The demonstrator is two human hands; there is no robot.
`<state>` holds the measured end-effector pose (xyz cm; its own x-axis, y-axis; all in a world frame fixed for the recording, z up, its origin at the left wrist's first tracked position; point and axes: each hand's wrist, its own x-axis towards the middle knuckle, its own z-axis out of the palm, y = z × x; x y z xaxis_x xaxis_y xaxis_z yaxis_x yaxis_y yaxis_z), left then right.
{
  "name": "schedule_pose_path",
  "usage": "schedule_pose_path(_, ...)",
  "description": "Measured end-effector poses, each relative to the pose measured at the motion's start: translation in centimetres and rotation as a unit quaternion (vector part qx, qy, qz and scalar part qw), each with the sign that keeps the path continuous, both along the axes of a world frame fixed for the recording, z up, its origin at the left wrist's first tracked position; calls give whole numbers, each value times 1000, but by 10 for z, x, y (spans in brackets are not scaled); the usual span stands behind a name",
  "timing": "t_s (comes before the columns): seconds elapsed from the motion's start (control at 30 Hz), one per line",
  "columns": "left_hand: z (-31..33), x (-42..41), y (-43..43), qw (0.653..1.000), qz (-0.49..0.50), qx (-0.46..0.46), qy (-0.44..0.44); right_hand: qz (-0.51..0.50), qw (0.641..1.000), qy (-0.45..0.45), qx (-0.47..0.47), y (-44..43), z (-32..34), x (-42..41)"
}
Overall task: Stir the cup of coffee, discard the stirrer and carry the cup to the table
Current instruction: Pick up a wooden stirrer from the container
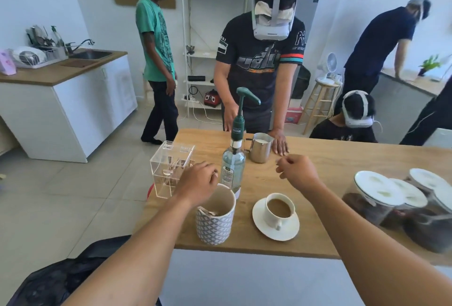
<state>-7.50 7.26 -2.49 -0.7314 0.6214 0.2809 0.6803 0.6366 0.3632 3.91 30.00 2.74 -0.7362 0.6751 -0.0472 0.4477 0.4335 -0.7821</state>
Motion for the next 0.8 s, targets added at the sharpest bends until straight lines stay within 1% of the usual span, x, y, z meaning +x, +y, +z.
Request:
schedule_pose_path(0.17, 1, 11, 38, 998, -52, -22, -2, -82, 992, 43, -83, 30, 0, 38)
schedule_pose_path(0.23, 0, 17, 52, 997, -69, -20, 3, -111, 987, 63, -100, 41, -2, 54)
schedule_pose_path(0.43, -3, 40, 87, 993, -115, -12, -2, -218, 953, 142, -154, 74, -21, 103)
schedule_pose_path(0.63, -18, 62, 109, 989, -142, -32, -9, -272, 925, 147, -219, 81, -46, 134)
schedule_pose_path(0.8, -36, 78, 118, 991, -121, -53, -27, -276, 924, 120, -236, 82, -77, 146)
